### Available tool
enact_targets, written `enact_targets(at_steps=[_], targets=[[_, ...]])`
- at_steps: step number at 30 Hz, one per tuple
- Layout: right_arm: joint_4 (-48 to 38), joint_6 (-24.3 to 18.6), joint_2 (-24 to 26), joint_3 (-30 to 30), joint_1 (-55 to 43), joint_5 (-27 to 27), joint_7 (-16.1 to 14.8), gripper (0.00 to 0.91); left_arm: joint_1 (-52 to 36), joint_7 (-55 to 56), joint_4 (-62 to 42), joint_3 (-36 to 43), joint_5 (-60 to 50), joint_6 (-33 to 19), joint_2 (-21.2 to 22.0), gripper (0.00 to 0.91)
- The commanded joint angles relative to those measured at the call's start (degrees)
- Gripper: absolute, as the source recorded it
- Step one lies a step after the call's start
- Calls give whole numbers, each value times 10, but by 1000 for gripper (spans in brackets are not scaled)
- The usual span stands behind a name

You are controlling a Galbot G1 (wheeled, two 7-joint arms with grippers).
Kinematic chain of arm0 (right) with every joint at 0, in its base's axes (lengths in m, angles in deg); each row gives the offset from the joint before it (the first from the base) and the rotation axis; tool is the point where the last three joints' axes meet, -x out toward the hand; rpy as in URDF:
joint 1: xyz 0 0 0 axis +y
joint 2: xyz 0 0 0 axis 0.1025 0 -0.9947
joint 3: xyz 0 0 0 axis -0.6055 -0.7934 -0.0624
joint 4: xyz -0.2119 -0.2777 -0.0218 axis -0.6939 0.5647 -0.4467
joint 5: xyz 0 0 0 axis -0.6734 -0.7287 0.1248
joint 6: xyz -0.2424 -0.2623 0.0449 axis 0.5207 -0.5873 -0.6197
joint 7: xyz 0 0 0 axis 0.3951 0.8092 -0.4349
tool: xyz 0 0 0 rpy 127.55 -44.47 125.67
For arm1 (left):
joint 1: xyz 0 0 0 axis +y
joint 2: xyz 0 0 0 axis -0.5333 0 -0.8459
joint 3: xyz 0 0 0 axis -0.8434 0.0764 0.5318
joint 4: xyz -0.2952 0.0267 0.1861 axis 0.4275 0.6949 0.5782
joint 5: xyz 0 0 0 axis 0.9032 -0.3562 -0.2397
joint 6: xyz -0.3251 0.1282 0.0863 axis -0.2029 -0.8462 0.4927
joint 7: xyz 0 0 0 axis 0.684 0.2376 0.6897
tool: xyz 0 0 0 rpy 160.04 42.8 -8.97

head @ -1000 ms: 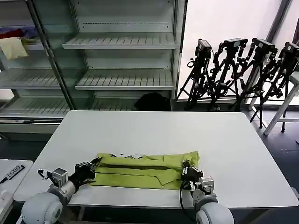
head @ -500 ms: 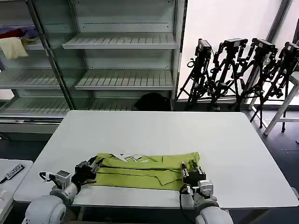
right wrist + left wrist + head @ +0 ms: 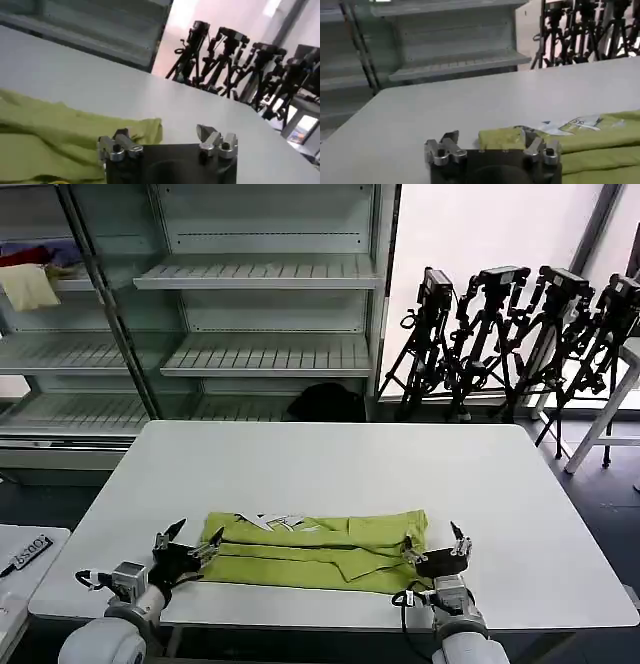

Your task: Fold and organize the clothes.

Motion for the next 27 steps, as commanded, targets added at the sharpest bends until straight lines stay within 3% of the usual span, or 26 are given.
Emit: enact_targets(at_steps=[1, 4, 10, 13, 16, 18, 19, 22, 25, 27], targets=[[29, -40, -3, 41, -8, 179, 7, 907, 9, 51, -14, 7, 22, -19, 41, 907], [43, -37, -4, 68, -24, 245, 6, 907, 1, 59, -19, 13, 47, -15, 49, 907], [60, -21, 0, 97, -38, 271, 3, 907, -10, 66, -35, 20, 53, -6, 59, 877], [63, -19, 1, 103, -33, 274, -2, 907, -11, 70, -43, 22, 65, -4, 59, 736], [62, -19, 2, 104, -28, 272, -5, 907, -14, 71, -52, 19, 74, -4, 63, 534], [61, -18, 2, 104, -29, 272, -6, 907, -12, 71, -54, 20, 86, -3, 62, 464], [60, -18, 2, 104, -29, 272, -6, 907, -12, 71, -54, 20, 89, -2, 62, 333], [59, -13, 2, 104, -34, 273, -2, 907, -11, 69, -53, 21, 97, 4, 63, 101], [60, -7, 2, 103, -39, 274, 3, 907, -9, 69, -51, 24, 105, 11, 64, 20], [59, -5, 2, 103, -43, 273, 4, 907, -9, 67, -50, 25, 109, 12, 67, 20]])
